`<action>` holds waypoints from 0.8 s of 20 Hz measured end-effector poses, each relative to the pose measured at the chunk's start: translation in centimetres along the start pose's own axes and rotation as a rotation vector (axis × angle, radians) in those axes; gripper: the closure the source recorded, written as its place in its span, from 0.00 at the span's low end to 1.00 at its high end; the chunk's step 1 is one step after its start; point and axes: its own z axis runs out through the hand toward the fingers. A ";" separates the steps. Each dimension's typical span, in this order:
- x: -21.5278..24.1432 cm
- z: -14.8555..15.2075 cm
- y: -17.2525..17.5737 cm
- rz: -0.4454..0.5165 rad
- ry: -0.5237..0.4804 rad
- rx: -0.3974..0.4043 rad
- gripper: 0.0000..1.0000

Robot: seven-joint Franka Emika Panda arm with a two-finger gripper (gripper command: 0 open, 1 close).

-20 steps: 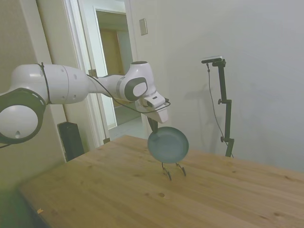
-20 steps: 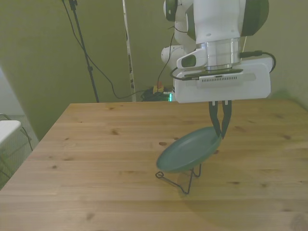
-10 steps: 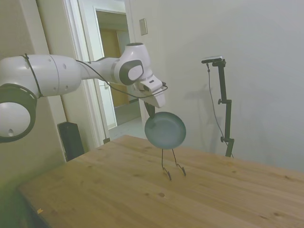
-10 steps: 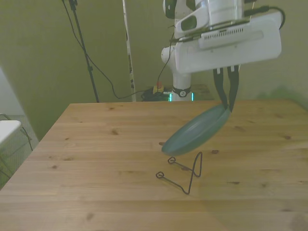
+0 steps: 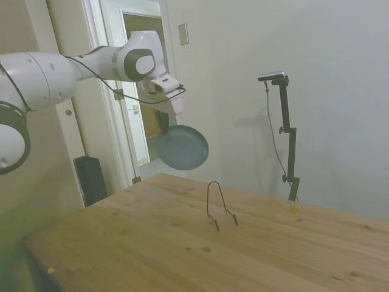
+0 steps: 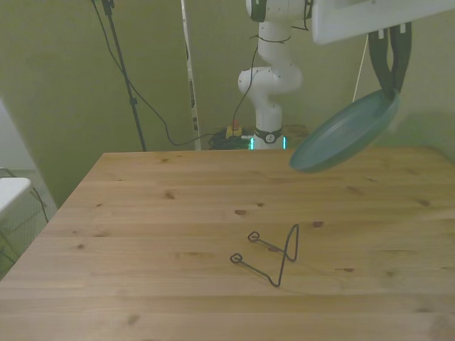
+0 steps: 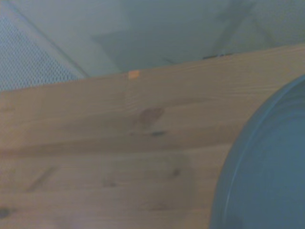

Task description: Unload the plate

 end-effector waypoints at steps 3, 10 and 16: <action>-3.4 3.1 0.0 -0.041 -0.037 -0.073 1.00; -6.5 13.9 4.2 -0.054 -0.045 -0.211 1.00; -6.5 20.6 7.8 -0.033 -0.019 -0.270 1.00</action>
